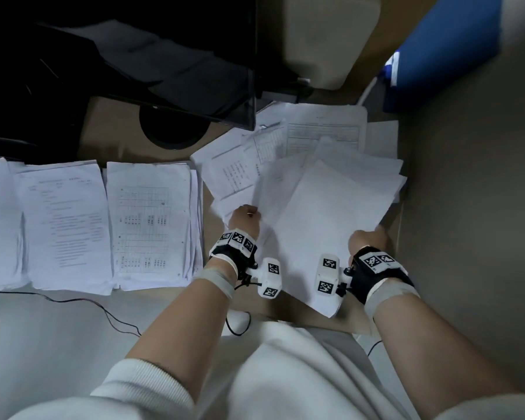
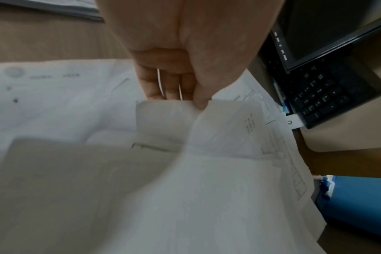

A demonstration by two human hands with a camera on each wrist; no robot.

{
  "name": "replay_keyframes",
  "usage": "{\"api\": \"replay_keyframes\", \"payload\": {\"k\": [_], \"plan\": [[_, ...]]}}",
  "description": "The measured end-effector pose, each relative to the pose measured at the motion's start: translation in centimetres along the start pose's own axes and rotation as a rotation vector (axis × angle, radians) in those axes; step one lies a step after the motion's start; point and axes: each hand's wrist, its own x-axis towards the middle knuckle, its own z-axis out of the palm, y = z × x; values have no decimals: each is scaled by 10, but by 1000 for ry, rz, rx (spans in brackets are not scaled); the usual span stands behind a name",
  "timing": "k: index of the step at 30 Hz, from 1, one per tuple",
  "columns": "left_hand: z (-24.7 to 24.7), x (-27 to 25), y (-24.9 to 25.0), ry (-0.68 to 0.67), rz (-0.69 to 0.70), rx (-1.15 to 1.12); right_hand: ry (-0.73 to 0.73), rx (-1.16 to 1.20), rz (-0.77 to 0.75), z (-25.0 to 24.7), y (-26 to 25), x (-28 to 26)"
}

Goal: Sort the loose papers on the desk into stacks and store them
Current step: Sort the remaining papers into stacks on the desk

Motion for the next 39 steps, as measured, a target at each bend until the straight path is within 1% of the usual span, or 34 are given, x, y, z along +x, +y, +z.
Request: {"api": "replay_keyframes", "payload": {"k": [2,4,8,10,13,16,19,22,24,26,29,32,35,39], "plan": [[5,-5,-5,46,-50,-38,-6,-69,-7,-15,3,-5],[9,-10,-9,59,-81,-79,-76,-108,-22,-25,2,-12],[12,-20,-19,57,-110,-162,-140,-190,-92,-23,10,-5],[13,-23,-24,63,-140,-228,-161,-185,-95,-24,11,-8],[16,-30,-28,56,-131,-309,-234,-251,-227,-26,5,-15],[17,-31,-34,74,-91,-324,-319,-301,-342,-19,-4,-17],[11,-30,-37,116,-137,-357,-342,-333,-401,-12,-13,-11],[5,-23,-35,145,-162,-382,-356,-377,-389,-15,-24,-5],[1,-18,-30,172,-165,-366,-329,-416,-365,-18,-30,1],[-2,-11,-27,159,-168,-342,-294,-447,-345,-19,-34,2],[-6,-2,-19,122,-170,-268,-256,-396,-320,-14,-37,9],[-9,8,-12,90,-143,-187,-297,-374,-301,-9,-46,11],[-8,22,-9,69,-131,-155,-300,-414,-328,1,-58,13],[-9,36,-2,71,-152,-154,-303,-307,-354,16,-72,9]]}}
